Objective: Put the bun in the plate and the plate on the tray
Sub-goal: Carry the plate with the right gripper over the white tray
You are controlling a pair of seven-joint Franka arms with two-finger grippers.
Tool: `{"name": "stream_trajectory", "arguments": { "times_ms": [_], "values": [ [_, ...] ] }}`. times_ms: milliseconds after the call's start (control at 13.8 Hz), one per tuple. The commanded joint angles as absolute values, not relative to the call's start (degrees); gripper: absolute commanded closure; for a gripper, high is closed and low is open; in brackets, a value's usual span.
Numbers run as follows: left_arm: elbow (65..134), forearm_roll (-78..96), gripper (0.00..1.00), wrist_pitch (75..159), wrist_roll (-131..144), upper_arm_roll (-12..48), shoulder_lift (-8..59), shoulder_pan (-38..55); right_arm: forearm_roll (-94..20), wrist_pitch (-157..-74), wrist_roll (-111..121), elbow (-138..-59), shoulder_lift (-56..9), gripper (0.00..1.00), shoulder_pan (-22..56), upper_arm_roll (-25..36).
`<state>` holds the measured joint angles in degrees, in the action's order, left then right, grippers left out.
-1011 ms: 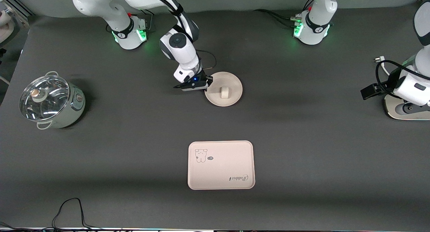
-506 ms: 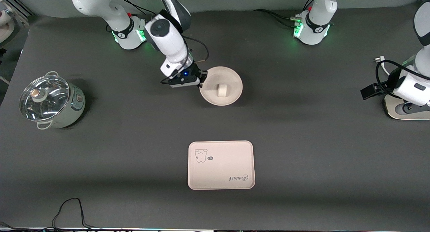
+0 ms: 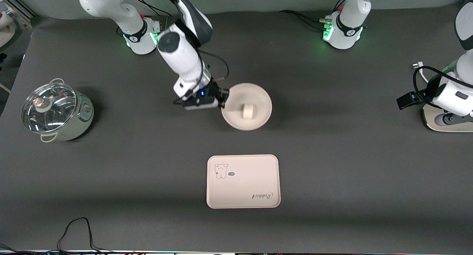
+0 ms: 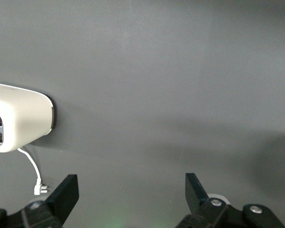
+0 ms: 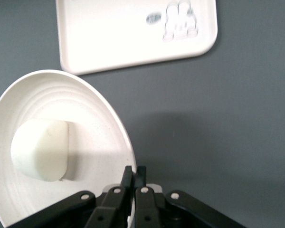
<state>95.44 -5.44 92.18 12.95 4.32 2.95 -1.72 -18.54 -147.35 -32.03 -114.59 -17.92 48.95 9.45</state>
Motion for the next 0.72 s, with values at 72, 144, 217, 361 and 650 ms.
{"name": "stream_trajectory", "arguments": {
  "times_ms": [72, 144, 217, 361, 650],
  "values": [
    [95.6, -5.4, 0.0, 91.4, 13.2, 4.6, 2.2, -1.9, -21.0, -136.4, -26.5, -92.4, -31.6, 1.0, 41.5, 9.6],
    [95.6, -5.4, 0.0, 91.4, 13.2, 4.6, 2.2, -1.9, -21.6, -135.4, -26.5, -88.0, -34.3, 1.0, 39.9, 9.5],
    [95.6, -5.4, 0.0, 91.4, 13.2, 4.6, 2.2, -1.9, -22.8, -134.7, -26.5, -83.8, -37.1, 1.0, 38.8, 9.4],
    [95.6, -5.4, 0.0, 91.4, 13.2, 4.6, 2.3, -1.9, -25.2, -133.7, -26.5, -76.8, -41.7, 1.0, 36.7, 9.4],
    [95.6, -5.4, 0.0, 91.4, 13.2, 4.6, 2.2, -1.9, -25.4, -137.3, -26.5, -71.6, -49.7, 1.0, 36.2, 9.3]
  ]
}}
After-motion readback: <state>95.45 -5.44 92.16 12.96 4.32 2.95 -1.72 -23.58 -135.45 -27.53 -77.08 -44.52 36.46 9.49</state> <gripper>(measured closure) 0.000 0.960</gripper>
